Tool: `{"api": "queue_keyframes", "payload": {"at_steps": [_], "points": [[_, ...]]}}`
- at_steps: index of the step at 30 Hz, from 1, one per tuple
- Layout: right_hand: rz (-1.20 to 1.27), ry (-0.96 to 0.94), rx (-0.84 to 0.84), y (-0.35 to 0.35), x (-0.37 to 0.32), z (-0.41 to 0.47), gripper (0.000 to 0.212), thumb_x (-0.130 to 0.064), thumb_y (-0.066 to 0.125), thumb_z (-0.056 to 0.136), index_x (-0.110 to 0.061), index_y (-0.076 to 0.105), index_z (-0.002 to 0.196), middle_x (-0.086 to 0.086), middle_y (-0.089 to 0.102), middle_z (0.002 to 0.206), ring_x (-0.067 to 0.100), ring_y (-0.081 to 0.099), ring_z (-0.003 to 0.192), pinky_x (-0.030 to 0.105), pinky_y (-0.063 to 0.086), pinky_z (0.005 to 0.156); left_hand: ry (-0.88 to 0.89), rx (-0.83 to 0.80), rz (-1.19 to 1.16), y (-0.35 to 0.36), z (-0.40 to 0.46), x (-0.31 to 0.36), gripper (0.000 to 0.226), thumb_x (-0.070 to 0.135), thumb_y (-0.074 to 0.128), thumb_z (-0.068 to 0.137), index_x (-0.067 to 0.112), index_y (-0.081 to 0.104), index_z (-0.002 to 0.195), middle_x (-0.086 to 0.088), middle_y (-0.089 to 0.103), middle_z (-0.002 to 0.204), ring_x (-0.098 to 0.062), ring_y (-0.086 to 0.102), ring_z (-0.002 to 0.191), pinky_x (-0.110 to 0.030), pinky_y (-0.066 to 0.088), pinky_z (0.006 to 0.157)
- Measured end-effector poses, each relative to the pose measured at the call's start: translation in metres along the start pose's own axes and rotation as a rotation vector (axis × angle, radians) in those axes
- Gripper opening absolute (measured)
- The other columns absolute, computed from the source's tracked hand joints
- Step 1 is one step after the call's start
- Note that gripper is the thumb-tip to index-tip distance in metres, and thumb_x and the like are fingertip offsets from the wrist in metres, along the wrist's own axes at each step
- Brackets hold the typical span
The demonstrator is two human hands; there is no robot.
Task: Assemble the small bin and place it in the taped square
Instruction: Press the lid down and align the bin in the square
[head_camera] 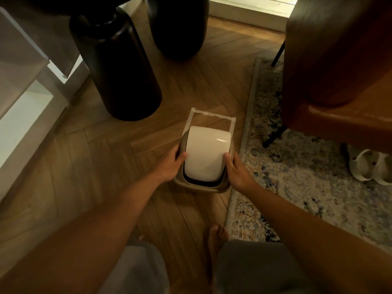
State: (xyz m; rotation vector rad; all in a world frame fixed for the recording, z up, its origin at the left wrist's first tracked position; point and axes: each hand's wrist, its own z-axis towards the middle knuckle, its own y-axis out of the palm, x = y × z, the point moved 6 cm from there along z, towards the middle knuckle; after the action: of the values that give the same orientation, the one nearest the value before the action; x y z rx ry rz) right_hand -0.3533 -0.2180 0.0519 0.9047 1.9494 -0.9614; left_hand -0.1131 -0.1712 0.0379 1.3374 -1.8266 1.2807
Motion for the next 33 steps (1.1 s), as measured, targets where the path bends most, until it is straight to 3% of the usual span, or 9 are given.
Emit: {"api": "queue_keyframes", "payload": {"at_steps": [3,8,12,16,20,24,28,33], "points": [[-0.054,-0.095,0.058,-0.001,-0.007,-0.005,0.068,-0.060,0.045,0.103,-0.025,0.031,0.160,0.001,0.046,0.155,0.018,0.045,0.140,0.041,0.043,0.114,0.050,0.014,0.034,0.002,-0.004,0.003,0.061,0.056,0.041,0.103,0.038,0.023,0.159,0.003,0.040,0.159,-0.021,0.038,0.145,-0.043,0.037,0.113],[-0.065,-0.145,0.073,0.006,-0.003,-0.019,0.070,-0.055,0.055,0.101,-0.025,0.031,0.160,-0.001,0.046,0.155,0.018,0.047,0.140,0.050,0.045,0.114,0.110,0.022,0.012,0.002,-0.013,0.004,0.071,0.072,0.039,0.094,0.044,0.022,0.157,0.007,0.037,0.161,-0.017,0.037,0.146,-0.050,0.036,0.117],[-0.073,-0.135,0.059,0.014,0.005,-0.034,0.079,-0.055,0.063,0.097,-0.027,0.026,0.161,-0.002,0.044,0.157,0.016,0.047,0.141,0.048,0.045,0.115,0.094,0.027,0.026,0.006,-0.020,-0.001,0.083,0.085,0.038,0.085,0.050,0.014,0.156,0.009,0.033,0.163,-0.016,0.035,0.147,-0.050,0.035,0.117],[-0.118,-0.122,0.055,0.017,0.015,-0.045,0.086,-0.054,0.067,0.094,-0.027,0.022,0.163,0.000,0.042,0.158,0.017,0.046,0.141,0.045,0.044,0.115,0.045,0.000,0.057,0.016,-0.023,-0.006,0.092,0.083,0.045,0.084,0.047,0.005,0.159,0.003,0.032,0.163,-0.022,0.038,0.145,-0.048,0.039,0.114],[-0.097,-0.095,-0.048,0.021,0.017,-0.050,0.091,-0.038,0.071,0.096,-0.023,0.013,0.164,-0.001,0.041,0.160,0.015,0.045,0.144,0.035,0.042,0.115,-0.012,-0.003,0.008,0.020,-0.028,-0.006,0.092,0.069,0.055,0.089,0.041,0.003,0.160,0.000,0.032,0.163,-0.024,0.039,0.144,-0.051,0.039,0.114],[-0.199,-0.058,-0.126,0.016,0.031,-0.057,0.097,-0.018,0.069,0.099,-0.016,-0.001,0.166,0.006,0.038,0.164,0.022,0.039,0.149,0.043,0.037,0.121,-0.096,-0.059,0.032,0.027,-0.030,-0.013,0.094,0.072,0.053,0.090,0.032,0.008,0.162,-0.003,0.033,0.163,-0.026,0.037,0.146,-0.044,0.033,0.118],[-0.288,-0.059,-0.215,0.008,0.030,-0.053,0.100,-0.022,0.067,0.101,-0.027,-0.008,0.166,-0.004,0.034,0.166,0.018,0.035,0.151,0.032,0.033,0.119,-0.111,-0.052,0.021,0.024,-0.032,-0.015,0.111,0.092,0.048,0.071,0.032,0.018,0.160,-0.001,0.041,0.158,-0.025,0.042,0.143,-0.034,0.034,0.106],[-0.304,-0.104,-0.161,0.006,0.038,-0.048,0.106,-0.036,0.071,0.097,-0.034,-0.009,0.166,-0.007,0.037,0.165,0.015,0.039,0.149,0.024,0.034,0.113,-0.092,0.010,-0.044,0.029,-0.029,-0.024,0.113,0.095,0.049,0.068,0.037,0.018,0.160,0.001,0.044,0.156,-0.022,0.046,0.139,-0.043,0.041,0.111]]}}
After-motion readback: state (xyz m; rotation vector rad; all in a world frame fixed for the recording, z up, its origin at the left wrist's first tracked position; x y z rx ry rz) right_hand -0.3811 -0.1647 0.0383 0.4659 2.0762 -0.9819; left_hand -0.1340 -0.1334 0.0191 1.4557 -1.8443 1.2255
